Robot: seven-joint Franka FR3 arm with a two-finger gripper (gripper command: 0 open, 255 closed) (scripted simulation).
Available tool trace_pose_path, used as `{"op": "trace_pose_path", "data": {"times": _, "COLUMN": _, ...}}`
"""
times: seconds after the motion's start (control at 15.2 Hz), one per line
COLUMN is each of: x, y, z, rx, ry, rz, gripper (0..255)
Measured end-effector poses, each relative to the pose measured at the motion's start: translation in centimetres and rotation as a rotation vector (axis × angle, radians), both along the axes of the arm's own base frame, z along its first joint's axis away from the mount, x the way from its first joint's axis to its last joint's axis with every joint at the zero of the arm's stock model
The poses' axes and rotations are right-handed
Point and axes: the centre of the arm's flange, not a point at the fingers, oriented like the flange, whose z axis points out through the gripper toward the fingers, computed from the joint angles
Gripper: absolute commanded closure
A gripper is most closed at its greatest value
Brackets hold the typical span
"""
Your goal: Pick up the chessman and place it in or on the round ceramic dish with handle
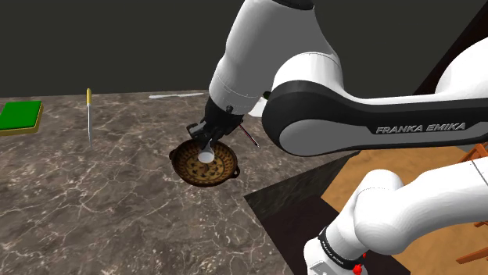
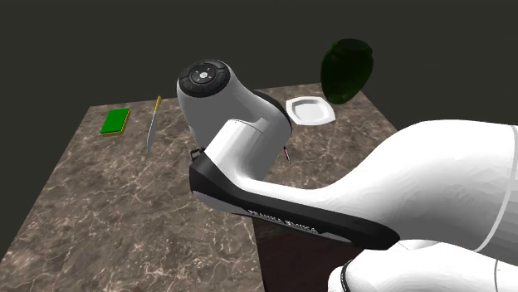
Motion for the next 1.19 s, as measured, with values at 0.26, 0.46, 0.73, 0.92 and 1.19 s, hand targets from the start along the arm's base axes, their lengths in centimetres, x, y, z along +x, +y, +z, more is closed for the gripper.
{"op": "trace_pose_path", "data": {"times": 0.26, "x": 0.0, "y": 0.0, "z": 0.0, "rx": 0.000, "ry": 0.000, "rz": 0.000, "gripper": 0}}
{"op": "trace_pose_path", "data": {"times": 0.46, "x": 0.0, "y": 0.0, "z": 0.0, "rx": 0.000, "ry": 0.000, "rz": 0.000, "gripper": 0}}
{"op": "trace_pose_path", "data": {"times": 0.73, "x": -0.4, "y": 0.0, "z": 1.4, "rx": 0.001, "ry": -0.001, "rz": 0.000, "gripper": 0}}
{"op": "trace_pose_path", "data": {"times": 0.92, "x": -1.5, "y": 0.2, "z": 4.1, "rx": 0.000, "ry": -0.001, "rz": 0.000, "gripper": 0}}
{"op": "trace_pose_path", "data": {"times": 1.19, "x": -1.8, "y": 0.2, "z": 4.6, "rx": 0.000, "ry": 0.000, "rz": 0.000, "gripper": 0}}
